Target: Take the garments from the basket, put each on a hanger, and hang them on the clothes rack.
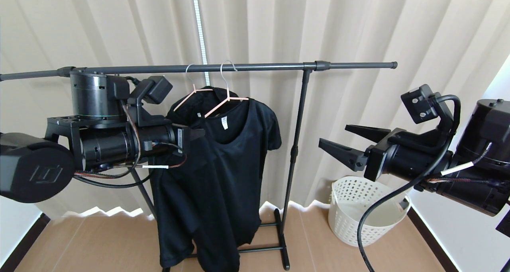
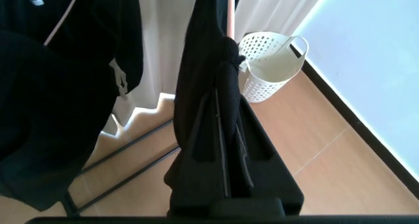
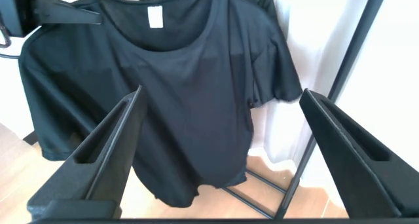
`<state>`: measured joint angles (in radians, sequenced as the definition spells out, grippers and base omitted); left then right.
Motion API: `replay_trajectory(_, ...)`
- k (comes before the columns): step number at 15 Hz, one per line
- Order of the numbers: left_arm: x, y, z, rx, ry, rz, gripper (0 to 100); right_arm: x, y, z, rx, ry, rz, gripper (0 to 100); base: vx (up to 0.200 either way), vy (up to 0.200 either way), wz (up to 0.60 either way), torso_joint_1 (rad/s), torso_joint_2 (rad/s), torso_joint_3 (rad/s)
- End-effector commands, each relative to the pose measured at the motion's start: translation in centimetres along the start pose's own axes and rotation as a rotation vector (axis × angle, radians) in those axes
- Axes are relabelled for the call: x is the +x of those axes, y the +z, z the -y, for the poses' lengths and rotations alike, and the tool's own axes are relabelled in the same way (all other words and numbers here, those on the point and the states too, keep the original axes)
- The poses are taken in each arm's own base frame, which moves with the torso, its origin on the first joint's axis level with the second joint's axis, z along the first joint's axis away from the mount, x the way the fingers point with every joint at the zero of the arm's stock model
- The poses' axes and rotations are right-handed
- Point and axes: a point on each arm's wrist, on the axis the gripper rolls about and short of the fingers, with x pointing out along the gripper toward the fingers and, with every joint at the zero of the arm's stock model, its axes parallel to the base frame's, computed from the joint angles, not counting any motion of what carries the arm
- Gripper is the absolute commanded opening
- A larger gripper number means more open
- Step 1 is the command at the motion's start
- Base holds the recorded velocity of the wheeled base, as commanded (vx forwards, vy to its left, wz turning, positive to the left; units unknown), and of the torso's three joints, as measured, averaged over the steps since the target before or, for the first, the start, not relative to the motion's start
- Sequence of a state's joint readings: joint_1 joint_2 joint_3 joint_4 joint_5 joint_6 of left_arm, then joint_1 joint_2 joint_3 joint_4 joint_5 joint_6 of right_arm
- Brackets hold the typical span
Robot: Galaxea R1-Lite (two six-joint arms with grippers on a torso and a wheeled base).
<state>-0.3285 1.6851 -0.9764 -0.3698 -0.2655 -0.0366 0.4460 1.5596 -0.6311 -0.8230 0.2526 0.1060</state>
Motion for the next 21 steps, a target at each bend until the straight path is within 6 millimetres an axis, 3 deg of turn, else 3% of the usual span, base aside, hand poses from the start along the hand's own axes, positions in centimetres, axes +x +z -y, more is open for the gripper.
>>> replay_trajectory(1, 1.0, 0.4, 0.2, -0.011, -0.001, 0.005, 0, 0.0, 0.0, 0.0, 0.0, 0.001, 0.001, 100, 0.0, 0.0, 0.0, 0.0, 0.0, 0.0)
replay_trajectory(13, 7.0, 2.0, -1.2, -0.057, 0.143, 0.05, 0, -0.3, 0.2, -0.1, -0.005, 0.001, 0.012, 100, 0.0, 0.0, 0.0, 0.0, 0.0, 0.0)
replay_trajectory(21, 8.5, 3.2, -2.4, -0.06, 0.167, 0.093, 0, -0.1, -0.1, 0.0, -0.003, -0.002, 0.0, 100, 0.0, 0.0, 0.0, 0.0, 0.0, 0.0)
